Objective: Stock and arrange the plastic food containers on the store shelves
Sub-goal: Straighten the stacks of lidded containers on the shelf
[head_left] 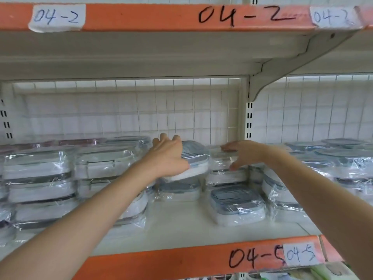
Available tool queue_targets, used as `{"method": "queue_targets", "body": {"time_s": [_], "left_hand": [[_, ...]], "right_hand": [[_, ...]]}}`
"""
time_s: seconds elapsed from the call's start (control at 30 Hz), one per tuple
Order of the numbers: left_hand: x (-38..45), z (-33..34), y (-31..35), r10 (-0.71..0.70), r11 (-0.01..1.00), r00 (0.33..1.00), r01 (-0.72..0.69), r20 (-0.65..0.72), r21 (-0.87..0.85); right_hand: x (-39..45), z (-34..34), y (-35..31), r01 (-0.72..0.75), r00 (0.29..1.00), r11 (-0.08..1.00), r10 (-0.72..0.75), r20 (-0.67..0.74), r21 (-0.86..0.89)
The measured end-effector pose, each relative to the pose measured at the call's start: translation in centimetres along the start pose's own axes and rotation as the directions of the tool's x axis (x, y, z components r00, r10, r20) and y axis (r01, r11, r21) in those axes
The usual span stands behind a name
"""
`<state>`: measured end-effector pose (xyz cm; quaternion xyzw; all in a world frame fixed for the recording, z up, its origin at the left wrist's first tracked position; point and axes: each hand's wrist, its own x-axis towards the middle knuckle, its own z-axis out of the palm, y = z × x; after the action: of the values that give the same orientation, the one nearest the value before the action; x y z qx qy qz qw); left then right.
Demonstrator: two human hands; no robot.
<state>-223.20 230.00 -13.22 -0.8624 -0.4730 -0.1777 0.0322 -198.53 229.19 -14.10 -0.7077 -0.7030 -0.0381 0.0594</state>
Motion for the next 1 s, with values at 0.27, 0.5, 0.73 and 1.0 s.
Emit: {"method": "queue_targets", "body": {"time_s": [0.27,0.5,0.73,1.0], "left_hand": [[2.6,3.0,0.1,-0.069,0.983,0.980,0.035,0.184,0.182],[5.0,5.8,-0.5,-0.085,0.993,0.968,0.065,0.236,0.094],[3.8,6.1,-0.8,-0.002,0.991,0.998,-0.007,0.071,0.133],[0.7,-0.9,0.2,0.115,0.826,0.874,-0.349,-0.473,-0.443]], "right_hand": [[0.6,1.1,0.8,-0.014,0.993,0.998,0.007,-0.118,-0.053],[0.8,1.7,-0.1,-0.040,0.991,0.983,0.016,-0.135,-0.177],[-0.3,1.4,-1.1,-0.071,0.963,0.988,0.032,-0.268,-0.134],[-6.9,-2.8,-4.7,0.236,0.888,0.972,-0.209,-0.409,0.015]]}}
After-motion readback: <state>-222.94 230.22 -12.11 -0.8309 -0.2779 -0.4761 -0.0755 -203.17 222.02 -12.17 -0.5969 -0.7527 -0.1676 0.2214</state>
